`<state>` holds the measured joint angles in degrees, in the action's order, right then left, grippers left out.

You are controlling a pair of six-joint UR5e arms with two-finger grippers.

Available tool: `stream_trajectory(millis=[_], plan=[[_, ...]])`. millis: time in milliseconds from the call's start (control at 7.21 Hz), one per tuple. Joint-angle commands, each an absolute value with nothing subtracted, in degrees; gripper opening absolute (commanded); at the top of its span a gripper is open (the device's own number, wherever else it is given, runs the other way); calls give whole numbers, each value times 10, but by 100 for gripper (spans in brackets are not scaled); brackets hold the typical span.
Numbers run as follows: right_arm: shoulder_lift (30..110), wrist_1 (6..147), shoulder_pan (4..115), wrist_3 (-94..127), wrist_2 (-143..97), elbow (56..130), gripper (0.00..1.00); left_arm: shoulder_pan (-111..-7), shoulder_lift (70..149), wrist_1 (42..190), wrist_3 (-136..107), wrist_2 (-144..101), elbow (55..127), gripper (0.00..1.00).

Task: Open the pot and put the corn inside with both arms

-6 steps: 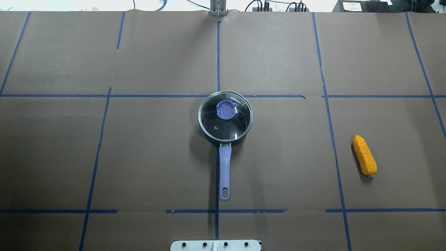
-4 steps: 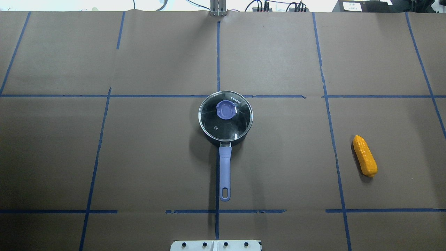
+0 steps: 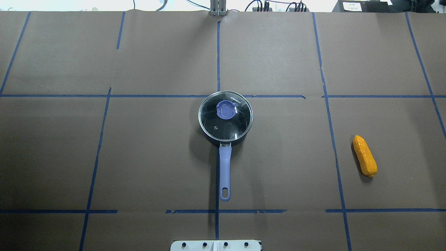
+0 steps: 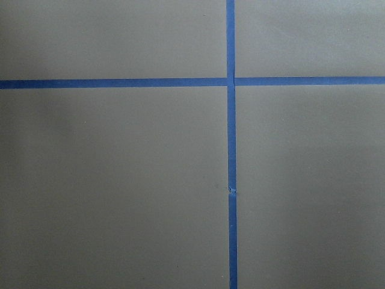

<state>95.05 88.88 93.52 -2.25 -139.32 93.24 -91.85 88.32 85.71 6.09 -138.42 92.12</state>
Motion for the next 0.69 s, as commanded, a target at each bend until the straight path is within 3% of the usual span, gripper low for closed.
stream_trajectory(millis=[0, 555], plan=[[949, 889, 935, -22, -1394, 934, 100, -914, 889, 853, 20, -1369, 972, 100], [951, 889, 935, -23, -1395, 946, 100, -776, 905, 694, -185, -1333, 1241, 100]])
